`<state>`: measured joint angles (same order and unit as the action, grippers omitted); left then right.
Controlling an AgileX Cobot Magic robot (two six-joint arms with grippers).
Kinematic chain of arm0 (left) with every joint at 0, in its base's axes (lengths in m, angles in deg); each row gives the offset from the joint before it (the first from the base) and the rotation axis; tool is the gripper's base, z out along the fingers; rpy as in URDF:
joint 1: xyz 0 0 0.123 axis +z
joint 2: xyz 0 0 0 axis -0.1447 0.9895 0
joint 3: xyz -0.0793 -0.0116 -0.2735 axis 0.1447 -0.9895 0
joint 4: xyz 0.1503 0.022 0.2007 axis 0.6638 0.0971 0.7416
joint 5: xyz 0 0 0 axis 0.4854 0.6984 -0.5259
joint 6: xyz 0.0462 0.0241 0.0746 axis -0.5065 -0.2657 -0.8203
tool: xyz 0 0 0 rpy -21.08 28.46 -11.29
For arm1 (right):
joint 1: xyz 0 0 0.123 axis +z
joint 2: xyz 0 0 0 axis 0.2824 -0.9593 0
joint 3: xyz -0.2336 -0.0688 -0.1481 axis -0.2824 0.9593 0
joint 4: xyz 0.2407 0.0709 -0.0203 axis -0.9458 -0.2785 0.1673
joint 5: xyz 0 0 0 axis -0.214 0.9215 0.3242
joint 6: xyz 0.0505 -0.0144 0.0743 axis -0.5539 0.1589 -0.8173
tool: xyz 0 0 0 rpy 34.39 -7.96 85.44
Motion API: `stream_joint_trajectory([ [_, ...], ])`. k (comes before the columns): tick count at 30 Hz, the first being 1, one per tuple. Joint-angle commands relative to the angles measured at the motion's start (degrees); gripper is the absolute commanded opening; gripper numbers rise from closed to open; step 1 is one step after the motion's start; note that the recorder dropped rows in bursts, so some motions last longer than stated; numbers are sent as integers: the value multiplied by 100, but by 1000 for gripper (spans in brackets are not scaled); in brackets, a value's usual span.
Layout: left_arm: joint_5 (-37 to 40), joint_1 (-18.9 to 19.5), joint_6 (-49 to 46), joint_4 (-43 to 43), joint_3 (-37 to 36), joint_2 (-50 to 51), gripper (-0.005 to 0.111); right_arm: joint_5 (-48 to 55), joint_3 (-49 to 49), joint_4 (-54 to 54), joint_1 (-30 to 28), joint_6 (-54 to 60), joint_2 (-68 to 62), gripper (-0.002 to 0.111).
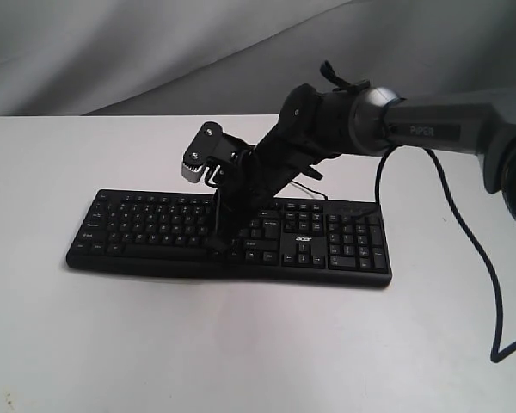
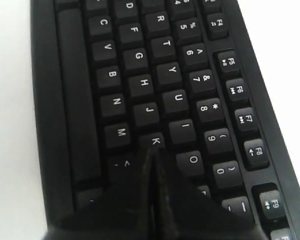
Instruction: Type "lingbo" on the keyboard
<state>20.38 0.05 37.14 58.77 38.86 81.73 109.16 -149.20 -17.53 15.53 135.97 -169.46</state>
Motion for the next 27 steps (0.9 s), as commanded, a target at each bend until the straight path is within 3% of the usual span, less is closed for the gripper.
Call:
stream_joint_trajectory([
  [1,-42,-38,12,1,-28,-28,1,52,-25,36,-55,70,-3,0],
  [27,-42,-38,12,1,-28,-28,1,-106,-25,-128,-67,431,-288,0],
])
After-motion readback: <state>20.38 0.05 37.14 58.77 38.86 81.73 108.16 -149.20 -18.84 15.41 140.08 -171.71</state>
